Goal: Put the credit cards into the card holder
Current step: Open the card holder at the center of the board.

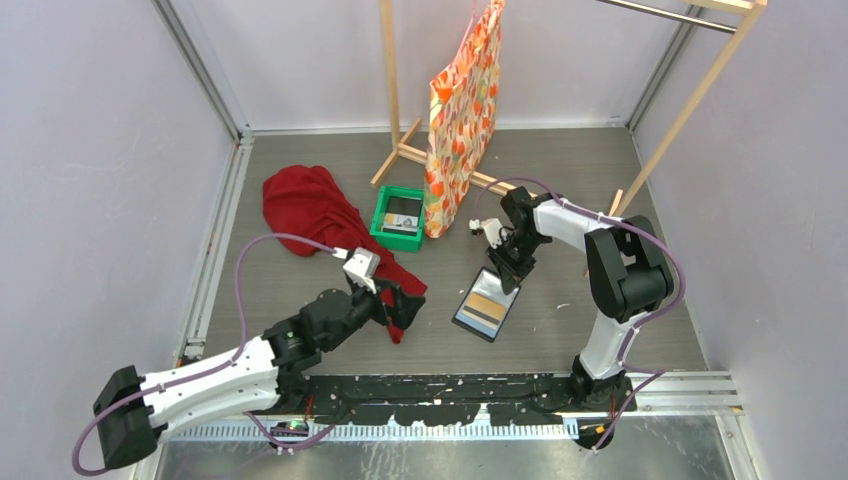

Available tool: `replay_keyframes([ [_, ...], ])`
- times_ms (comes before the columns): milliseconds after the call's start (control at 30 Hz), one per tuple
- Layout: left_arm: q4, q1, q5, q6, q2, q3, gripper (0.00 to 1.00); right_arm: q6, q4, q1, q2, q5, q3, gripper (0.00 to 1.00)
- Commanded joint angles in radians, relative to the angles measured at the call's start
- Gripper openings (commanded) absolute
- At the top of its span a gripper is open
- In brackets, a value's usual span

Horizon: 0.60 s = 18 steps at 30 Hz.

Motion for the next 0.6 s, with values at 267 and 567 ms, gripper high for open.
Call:
replay_keyframes([
  [267, 0.118, 0.011, 0.203, -0.283, 0.036, -0.095, 0.83, -0.015, 0.0, 0.007, -0.018, -0.026, 0.022, 0.09],
  [567, 0.165, -0.142, 0.09, -0.421, 0.377, 0.003, 0.75, -0.013, 0.005, 0.021, -0.002, -0.01, 0.022, 0.09],
])
